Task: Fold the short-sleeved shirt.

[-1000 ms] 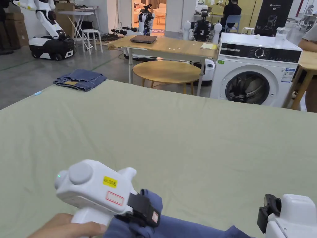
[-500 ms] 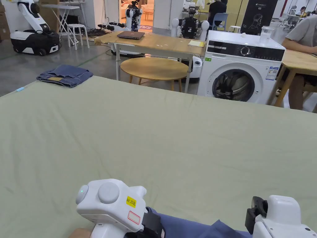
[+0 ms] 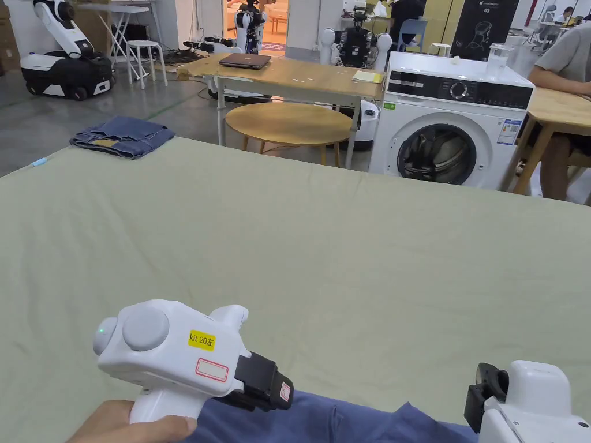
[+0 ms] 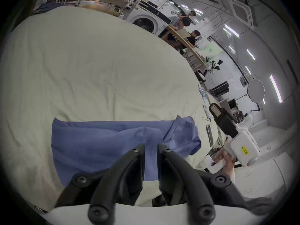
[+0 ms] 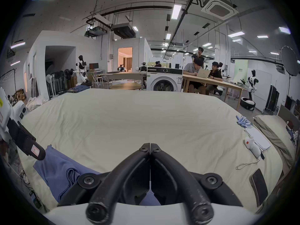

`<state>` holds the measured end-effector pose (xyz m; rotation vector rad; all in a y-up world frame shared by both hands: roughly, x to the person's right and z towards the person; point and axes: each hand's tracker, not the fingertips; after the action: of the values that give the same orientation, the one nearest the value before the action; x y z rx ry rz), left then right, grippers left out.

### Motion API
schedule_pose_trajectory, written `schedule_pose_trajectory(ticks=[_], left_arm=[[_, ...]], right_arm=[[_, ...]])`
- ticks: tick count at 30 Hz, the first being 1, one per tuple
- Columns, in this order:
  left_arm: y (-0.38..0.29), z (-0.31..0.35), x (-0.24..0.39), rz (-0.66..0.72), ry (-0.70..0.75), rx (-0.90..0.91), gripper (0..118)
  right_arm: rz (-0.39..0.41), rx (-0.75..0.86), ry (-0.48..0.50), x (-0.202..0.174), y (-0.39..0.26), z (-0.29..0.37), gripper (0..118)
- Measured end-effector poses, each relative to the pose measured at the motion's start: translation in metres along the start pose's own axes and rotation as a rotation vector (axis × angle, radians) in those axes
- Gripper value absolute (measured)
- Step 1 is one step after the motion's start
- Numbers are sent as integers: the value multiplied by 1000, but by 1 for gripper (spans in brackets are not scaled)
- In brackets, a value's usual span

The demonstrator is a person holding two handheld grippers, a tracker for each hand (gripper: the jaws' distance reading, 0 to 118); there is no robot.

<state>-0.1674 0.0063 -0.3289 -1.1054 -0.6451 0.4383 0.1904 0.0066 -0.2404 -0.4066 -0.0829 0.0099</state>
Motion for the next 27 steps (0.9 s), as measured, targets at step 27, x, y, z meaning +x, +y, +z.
schedule_pose_trajectory(ticks=[27], left_arm=[[-11,-83,-18,110,-131,-10,0]], right_arm=[[-5,8,5,1,-2,4,0]])
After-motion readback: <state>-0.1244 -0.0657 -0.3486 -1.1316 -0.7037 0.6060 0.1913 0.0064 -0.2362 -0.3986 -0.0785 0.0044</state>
